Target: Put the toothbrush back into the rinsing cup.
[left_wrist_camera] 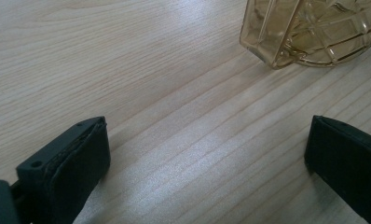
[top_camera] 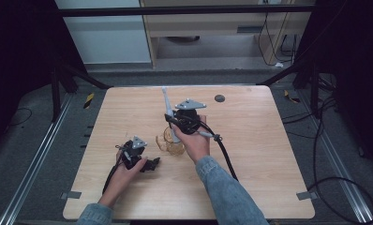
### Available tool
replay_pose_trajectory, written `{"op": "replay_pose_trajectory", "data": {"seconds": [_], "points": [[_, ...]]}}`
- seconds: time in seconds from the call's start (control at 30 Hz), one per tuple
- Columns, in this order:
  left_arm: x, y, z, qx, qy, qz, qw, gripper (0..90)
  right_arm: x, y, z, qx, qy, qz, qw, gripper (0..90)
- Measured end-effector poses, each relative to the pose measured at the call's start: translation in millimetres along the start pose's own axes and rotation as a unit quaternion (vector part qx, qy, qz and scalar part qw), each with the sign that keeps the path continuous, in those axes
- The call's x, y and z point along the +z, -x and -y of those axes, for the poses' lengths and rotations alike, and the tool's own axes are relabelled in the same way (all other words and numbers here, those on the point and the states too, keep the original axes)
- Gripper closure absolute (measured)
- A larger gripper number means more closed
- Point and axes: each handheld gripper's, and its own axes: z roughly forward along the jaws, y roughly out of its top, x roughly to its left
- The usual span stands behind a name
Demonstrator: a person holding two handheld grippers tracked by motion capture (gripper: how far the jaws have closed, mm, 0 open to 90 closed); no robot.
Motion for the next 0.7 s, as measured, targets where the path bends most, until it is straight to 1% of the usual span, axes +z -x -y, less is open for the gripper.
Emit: {"op": "replay_pose_trajectory", "data": {"seconds": [0.5,0.6,0.7], "points": [[0.0,0.0,0.0,0.0,0.0,0.0,1.0,0.0,-0.2,3.0,8.3,0.001,-0.016,0.003,0.9999,66.9],[0.0,0.0,0.0,0.0,0.0,0.0,1.0,0.0,1.0,2.2,9.8,-0.006,-0.021,0.004,0.9998,67.0],[0.0,0.0,0.0,0.0,0.0,0.0,1.0,0.0,1.6,1.4,11.2,-0.006,-0.025,0.004,0.9997,66.9]]}}
